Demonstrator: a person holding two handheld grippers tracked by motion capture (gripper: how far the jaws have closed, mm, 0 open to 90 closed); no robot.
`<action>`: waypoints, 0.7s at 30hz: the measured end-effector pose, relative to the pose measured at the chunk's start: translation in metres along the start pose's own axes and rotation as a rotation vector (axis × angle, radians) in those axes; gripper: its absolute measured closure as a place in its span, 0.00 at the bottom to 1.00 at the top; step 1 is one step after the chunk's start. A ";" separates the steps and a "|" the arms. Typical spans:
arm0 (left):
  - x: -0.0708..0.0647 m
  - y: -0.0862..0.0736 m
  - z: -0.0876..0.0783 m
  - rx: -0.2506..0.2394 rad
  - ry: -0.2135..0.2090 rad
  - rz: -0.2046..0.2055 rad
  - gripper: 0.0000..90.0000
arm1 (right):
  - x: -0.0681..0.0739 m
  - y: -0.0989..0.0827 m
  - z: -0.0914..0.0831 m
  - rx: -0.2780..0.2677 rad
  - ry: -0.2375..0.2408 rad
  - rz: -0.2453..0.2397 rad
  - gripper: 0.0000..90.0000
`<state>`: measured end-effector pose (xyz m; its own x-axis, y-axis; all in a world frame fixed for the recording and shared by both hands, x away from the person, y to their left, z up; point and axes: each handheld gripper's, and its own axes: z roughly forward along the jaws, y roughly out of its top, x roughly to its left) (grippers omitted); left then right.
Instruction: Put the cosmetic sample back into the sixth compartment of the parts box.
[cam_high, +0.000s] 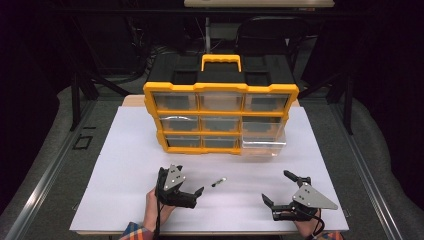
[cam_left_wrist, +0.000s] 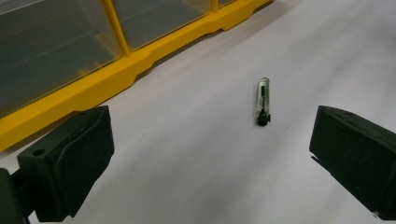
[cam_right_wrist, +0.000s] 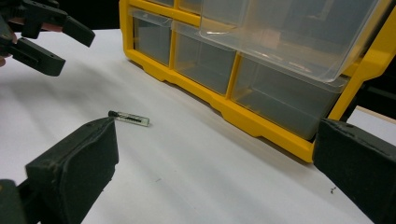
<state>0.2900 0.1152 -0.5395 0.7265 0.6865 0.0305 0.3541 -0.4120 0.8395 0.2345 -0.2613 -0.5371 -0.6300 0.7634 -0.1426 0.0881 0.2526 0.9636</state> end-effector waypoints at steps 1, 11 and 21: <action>0.000 0.001 0.002 0.008 -0.006 0.002 0.00 | 0.000 0.000 0.000 0.000 0.000 0.004 0.00; -0.004 0.015 0.016 0.043 -0.052 0.027 0.00 | 0.000 0.000 0.001 0.011 0.007 0.000 0.00; -0.010 0.028 0.027 0.090 -0.073 0.068 0.00 | 0.000 -0.001 0.002 0.023 0.010 -0.004 0.00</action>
<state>0.3084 0.0801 -0.5313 0.7903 0.6112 0.0430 0.3519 -0.5102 0.7848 0.2363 -0.2604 -0.5381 -0.6380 0.7565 -0.1439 0.1032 0.2692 0.9575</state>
